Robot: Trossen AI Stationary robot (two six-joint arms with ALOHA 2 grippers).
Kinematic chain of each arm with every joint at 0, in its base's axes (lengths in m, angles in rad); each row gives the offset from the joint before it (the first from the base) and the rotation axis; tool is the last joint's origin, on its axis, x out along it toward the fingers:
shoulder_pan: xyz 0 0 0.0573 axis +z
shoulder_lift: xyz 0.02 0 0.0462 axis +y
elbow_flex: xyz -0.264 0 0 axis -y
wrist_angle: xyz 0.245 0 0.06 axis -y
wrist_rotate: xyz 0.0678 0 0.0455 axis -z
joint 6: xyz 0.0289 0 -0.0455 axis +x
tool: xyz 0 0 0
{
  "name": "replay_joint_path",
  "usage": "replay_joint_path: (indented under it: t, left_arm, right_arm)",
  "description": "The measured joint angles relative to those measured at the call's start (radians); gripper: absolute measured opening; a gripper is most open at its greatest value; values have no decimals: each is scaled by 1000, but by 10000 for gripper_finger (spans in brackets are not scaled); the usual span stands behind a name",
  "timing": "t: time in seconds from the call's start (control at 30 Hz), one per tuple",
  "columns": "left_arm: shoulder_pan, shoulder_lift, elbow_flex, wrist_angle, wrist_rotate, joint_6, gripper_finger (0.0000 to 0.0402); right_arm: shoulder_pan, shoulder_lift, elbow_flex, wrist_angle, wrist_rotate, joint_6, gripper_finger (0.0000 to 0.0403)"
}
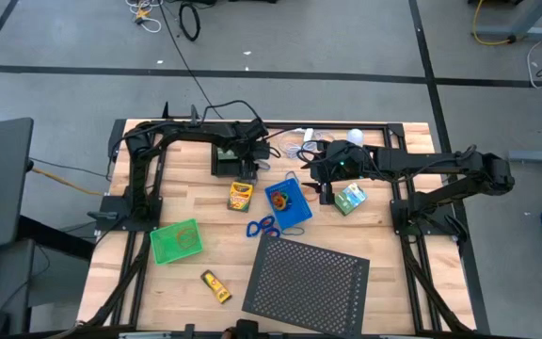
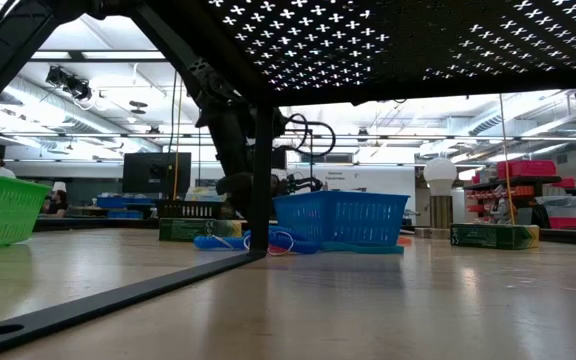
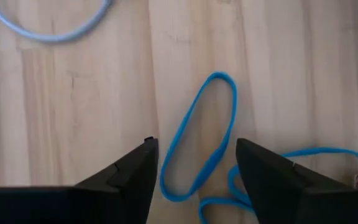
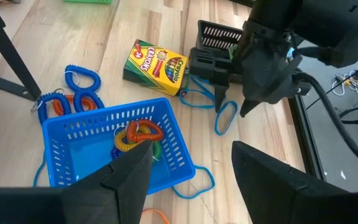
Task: Pick & Place Office Desk Supplies
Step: Put the top blue rubber band into the green bin
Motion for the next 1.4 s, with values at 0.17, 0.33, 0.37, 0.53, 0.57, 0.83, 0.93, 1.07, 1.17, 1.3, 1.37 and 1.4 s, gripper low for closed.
replay_joint_path:
  t: [0.17,0.33,0.37,0.53,0.57,0.83,0.93,1.07,1.17,1.3,1.37,1.4]
  left_arm:
    - [5,27,4,-14,21,-4,203]
    - [3,30,10,-23,6,-1,158]
    - [2,31,13,-26,5,3,143]
    - [1,35,26,-27,1,6,39]
    - [1,36,28,-23,-4,5,21]
    - [-22,27,63,-45,-149,-77,4]
    - [-35,13,76,-50,-146,-99,3]
    - [-50,-22,77,-62,-141,-121,2]
    - [-50,-65,76,-47,-52,-143,2]
    - [-41,-136,25,70,138,-162,1]
    - [-40,-180,-21,180,220,-179,1]
    - [-37,-202,-50,238,258,-187,1]
  right_arm:
    - [0,0,0,1,-3,3,228]
    - [0,0,0,1,-2,3,228]
    - [0,0,0,1,-2,3,228]
    - [0,0,0,1,-2,3,228]
    - [0,0,0,1,-2,3,228]
    - [0,0,0,1,-2,3,228]
    - [0,0,0,1,-1,3,228]
    - [1,0,0,-1,-16,3,228]
    - [2,0,0,-1,-28,3,228]
    - [2,0,0,0,-57,3,228]
    - [2,0,0,1,-70,2,228]
    - [2,0,0,1,-79,1,228]
